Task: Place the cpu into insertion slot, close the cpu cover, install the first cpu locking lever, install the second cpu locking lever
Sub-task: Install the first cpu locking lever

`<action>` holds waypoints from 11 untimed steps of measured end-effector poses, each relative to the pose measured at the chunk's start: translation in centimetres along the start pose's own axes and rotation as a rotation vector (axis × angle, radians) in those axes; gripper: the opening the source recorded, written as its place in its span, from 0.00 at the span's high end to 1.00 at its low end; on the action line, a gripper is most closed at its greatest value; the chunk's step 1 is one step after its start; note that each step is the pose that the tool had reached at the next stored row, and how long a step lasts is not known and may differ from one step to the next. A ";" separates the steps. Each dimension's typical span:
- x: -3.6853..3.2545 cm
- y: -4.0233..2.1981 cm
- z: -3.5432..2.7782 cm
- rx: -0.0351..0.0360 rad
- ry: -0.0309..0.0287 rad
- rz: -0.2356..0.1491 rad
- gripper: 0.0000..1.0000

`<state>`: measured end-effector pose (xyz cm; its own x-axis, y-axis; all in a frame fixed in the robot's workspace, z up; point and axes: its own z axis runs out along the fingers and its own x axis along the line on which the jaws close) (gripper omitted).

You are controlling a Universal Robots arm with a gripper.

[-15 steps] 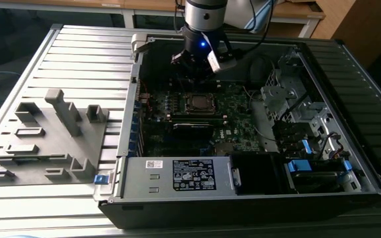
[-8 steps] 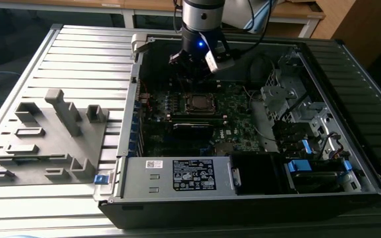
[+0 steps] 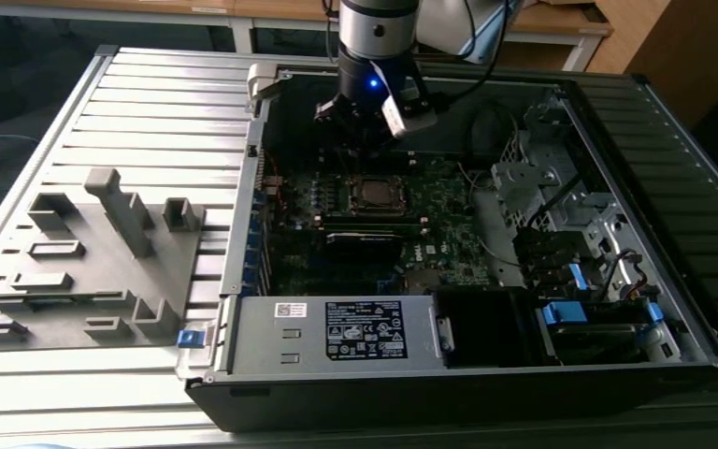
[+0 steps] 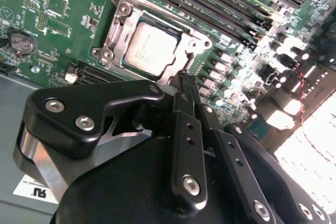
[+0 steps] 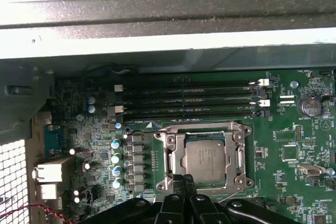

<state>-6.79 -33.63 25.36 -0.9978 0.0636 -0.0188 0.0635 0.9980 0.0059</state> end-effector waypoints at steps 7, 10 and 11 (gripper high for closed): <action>0.27 -0.02 0.00 -0.0001 0.0000 0.000 0.89; 0.30 -0.02 0.00 0.0000 0.0000 0.000 0.89; 0.30 -0.02 -0.01 0.0000 0.0000 0.000 0.89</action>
<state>-7.09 -33.63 25.35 -0.9978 0.0637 -0.0188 0.0636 0.9980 0.0059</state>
